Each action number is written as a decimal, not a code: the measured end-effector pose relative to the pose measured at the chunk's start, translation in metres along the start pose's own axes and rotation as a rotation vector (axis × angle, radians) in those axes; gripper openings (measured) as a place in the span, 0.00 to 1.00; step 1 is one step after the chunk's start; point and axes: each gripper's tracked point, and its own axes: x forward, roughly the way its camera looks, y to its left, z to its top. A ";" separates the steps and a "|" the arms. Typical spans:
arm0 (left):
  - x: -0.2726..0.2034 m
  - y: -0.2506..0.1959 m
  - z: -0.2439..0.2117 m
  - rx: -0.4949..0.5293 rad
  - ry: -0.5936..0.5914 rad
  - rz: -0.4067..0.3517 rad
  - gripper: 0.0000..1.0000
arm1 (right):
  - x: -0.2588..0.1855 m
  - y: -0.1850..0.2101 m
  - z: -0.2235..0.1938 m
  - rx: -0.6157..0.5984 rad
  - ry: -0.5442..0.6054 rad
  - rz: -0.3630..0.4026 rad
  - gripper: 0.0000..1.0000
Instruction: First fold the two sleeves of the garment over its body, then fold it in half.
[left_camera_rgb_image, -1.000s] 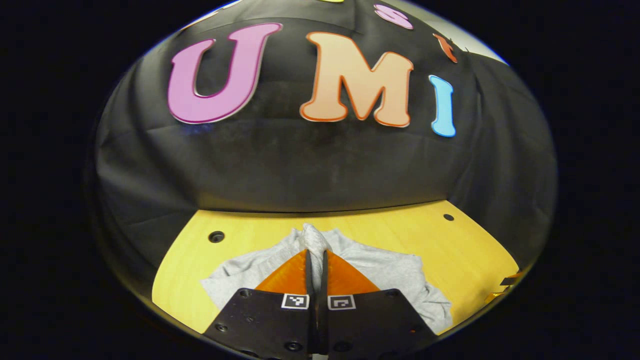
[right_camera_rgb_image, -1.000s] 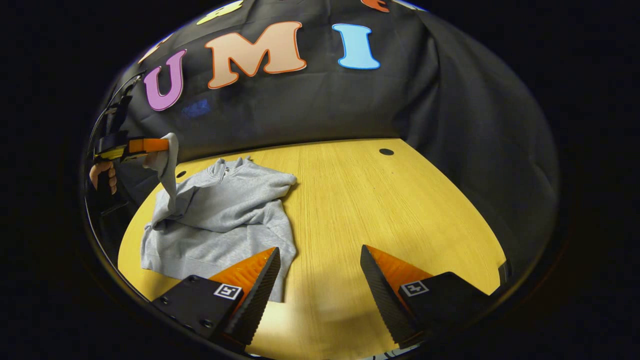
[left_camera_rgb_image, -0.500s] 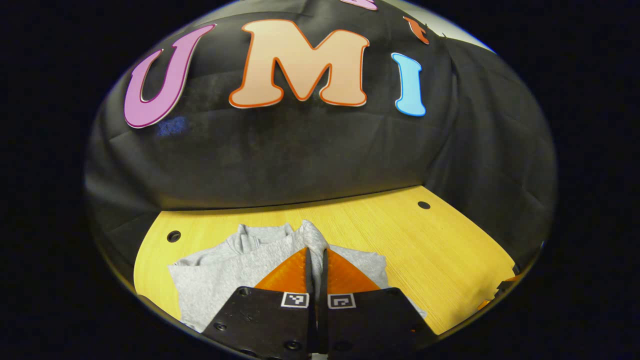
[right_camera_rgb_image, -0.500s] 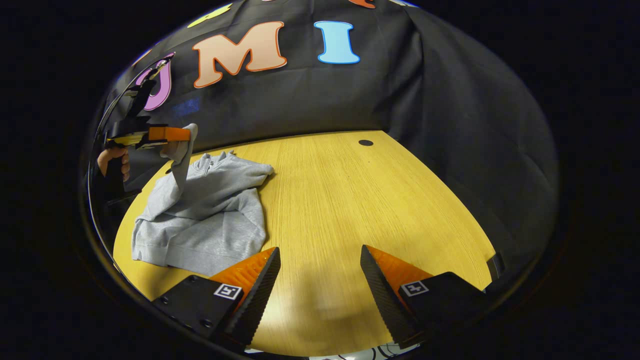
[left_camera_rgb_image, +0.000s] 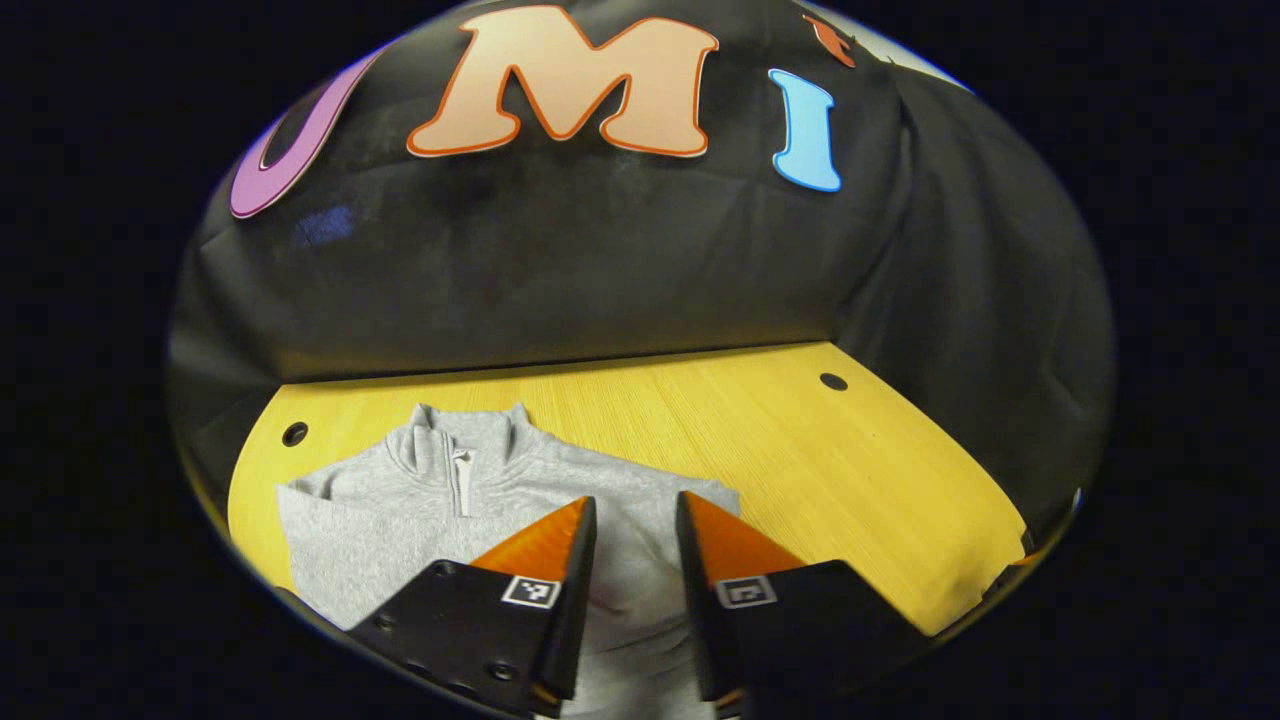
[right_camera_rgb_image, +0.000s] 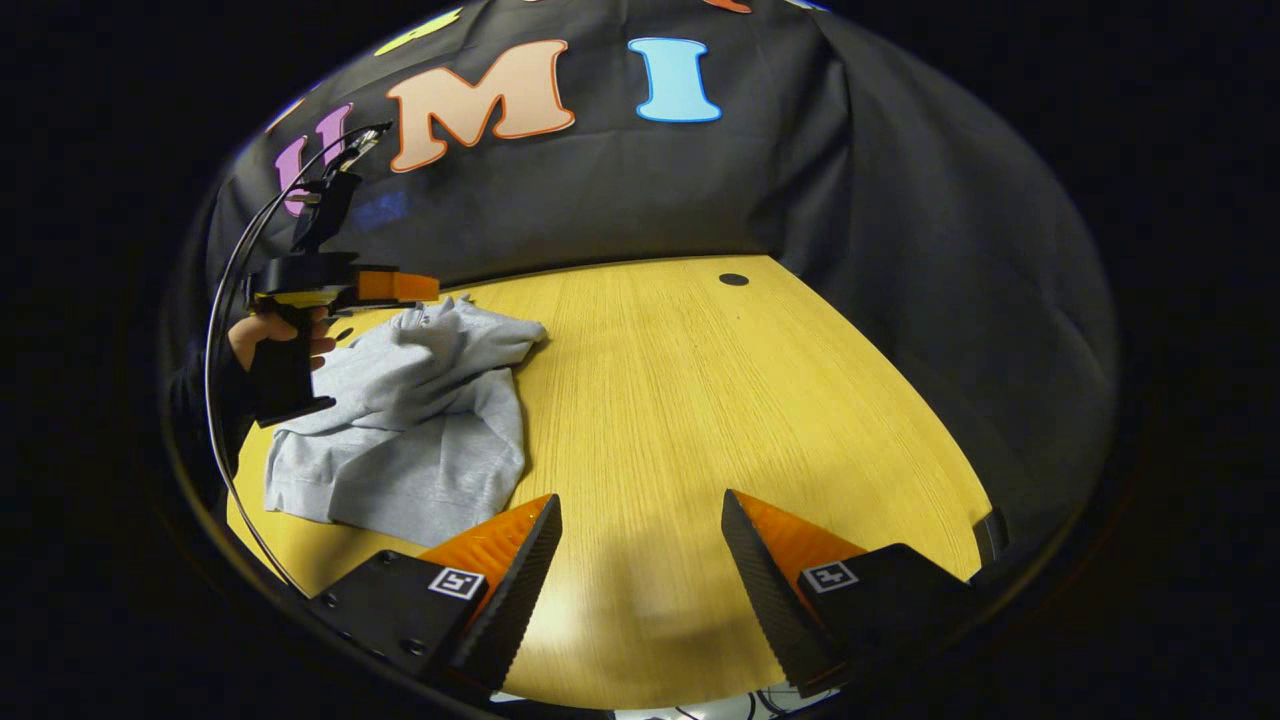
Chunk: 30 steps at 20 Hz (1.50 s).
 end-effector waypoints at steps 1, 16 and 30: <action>-0.004 0.002 0.006 0.018 -0.023 0.009 0.59 | 0.000 0.006 0.003 -0.003 -0.002 0.010 0.99; -0.144 0.155 0.012 -0.049 -0.185 0.283 0.95 | 0.024 0.126 0.042 -0.087 -0.053 0.166 0.99; -0.228 0.221 -0.149 -0.126 0.065 0.414 0.95 | 0.043 0.139 0.017 -0.117 -0.039 0.109 0.99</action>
